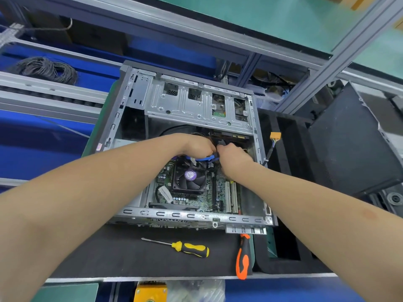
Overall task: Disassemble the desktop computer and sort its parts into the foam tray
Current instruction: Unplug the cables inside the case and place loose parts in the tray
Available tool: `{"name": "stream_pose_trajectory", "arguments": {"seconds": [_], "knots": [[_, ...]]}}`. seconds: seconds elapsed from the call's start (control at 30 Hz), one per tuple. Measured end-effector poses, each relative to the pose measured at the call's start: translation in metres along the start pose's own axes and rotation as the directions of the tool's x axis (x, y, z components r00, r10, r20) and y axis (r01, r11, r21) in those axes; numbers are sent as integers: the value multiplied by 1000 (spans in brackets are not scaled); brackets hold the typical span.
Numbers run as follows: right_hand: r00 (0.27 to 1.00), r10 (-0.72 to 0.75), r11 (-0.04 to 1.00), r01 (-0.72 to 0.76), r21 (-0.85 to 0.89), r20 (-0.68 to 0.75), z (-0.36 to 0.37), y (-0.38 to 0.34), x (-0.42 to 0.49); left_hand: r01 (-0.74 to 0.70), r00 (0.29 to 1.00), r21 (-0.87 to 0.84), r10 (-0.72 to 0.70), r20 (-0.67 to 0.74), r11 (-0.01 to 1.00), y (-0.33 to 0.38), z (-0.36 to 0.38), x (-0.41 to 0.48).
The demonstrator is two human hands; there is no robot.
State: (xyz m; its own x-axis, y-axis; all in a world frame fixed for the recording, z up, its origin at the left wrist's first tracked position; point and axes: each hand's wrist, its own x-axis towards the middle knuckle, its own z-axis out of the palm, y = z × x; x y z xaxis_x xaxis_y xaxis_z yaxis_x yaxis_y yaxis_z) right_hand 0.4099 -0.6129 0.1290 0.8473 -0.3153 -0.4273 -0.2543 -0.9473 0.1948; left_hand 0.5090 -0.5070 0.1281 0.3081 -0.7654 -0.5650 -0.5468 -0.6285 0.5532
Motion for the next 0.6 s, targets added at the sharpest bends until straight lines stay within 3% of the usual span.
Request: {"name": "stream_pose_trajectory", "arguments": {"seconds": [0.2,0.33,0.47,0.6], "knots": [[997,12,998,-8,-60,72,-23,3,-12,-42,997,-59,38,-73,997,2,-6,-7],[988,-44,992,61,-110,149,-31,1,-22,-73,995,-59,69,-68,996,0,-8,-16],[963,-143,920,215,-328,230,-30,-6,-43,-113,993,11,114,-43,993,-5,-12,-36],[929,-148,898,270,-348,339,-15,-2,-56,-138,988,27,140,-68,990,-11,-20,-54]]}}
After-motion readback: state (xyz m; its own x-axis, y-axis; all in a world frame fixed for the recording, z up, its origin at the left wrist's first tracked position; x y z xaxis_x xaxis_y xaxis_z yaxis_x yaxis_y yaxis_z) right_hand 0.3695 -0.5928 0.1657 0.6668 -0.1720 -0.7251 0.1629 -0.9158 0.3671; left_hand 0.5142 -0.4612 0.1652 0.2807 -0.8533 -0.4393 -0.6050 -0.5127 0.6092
